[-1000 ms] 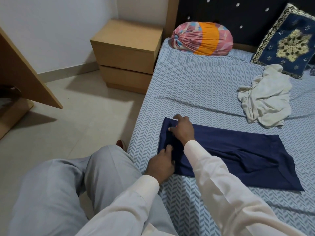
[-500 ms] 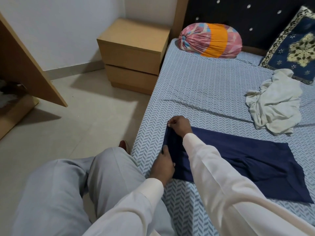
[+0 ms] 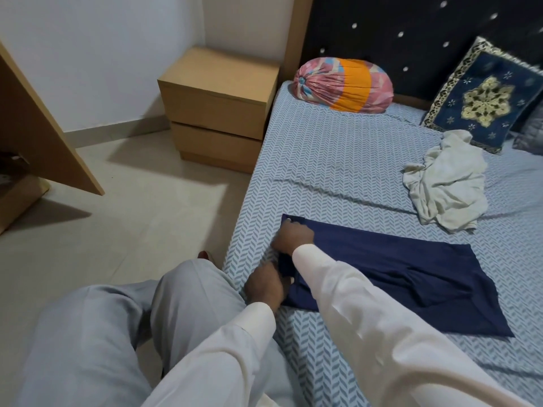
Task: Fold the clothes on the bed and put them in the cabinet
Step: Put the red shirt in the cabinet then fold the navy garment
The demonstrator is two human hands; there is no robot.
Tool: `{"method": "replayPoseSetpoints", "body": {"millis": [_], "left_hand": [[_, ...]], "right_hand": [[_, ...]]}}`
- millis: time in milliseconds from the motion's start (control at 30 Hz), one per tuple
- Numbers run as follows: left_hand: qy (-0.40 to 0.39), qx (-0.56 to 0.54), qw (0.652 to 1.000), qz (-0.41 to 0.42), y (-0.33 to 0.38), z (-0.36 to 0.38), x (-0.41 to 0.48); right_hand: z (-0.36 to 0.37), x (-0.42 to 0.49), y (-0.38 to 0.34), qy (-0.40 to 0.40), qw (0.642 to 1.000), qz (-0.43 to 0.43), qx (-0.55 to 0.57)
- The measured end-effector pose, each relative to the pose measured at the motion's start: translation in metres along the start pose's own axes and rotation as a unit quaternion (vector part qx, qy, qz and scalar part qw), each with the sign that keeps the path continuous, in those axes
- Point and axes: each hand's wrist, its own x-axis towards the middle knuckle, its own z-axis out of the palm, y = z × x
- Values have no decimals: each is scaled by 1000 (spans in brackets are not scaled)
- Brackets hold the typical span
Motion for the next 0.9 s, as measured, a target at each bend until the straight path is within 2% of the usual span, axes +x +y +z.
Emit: {"method": "replayPoseSetpoints", "body": {"millis": [100, 200, 300, 433, 533, 633, 733, 800, 900], "left_hand": [[-40, -35, 998, 20, -2, -3, 4], [-44, -53, 997, 32, -8, -7, 6], [27, -112, 993, 37, -17, -25, 12], [145, -23, 989, 24, -32, -94, 24], [214, 1, 976, 49, -47, -145, 27], [215, -33, 973, 79, -57, -171, 21], [194, -56, 973, 116, -49, -165, 5], [172, -63, 971, 151, -35, -143, -9], [124, -80, 967, 209, -16, -104, -31]], "right_hand": [[1, -5, -15, 15, 999, 9, -38], [-3, -6, -31, 40, 997, -25, -64], [-16, -8, -57, 43, 994, -56, -89], [-38, -5, -114, 68, 991, -97, -66], [-64, -6, -157, 73, 989, -126, 9], [-87, -8, -170, 17, 989, -132, 62], [-93, -4, -146, -63, 976, -136, 160], [-89, -9, -103, -73, 939, -135, 309], [-68, -30, -23, -43, 882, -120, 454]]}}
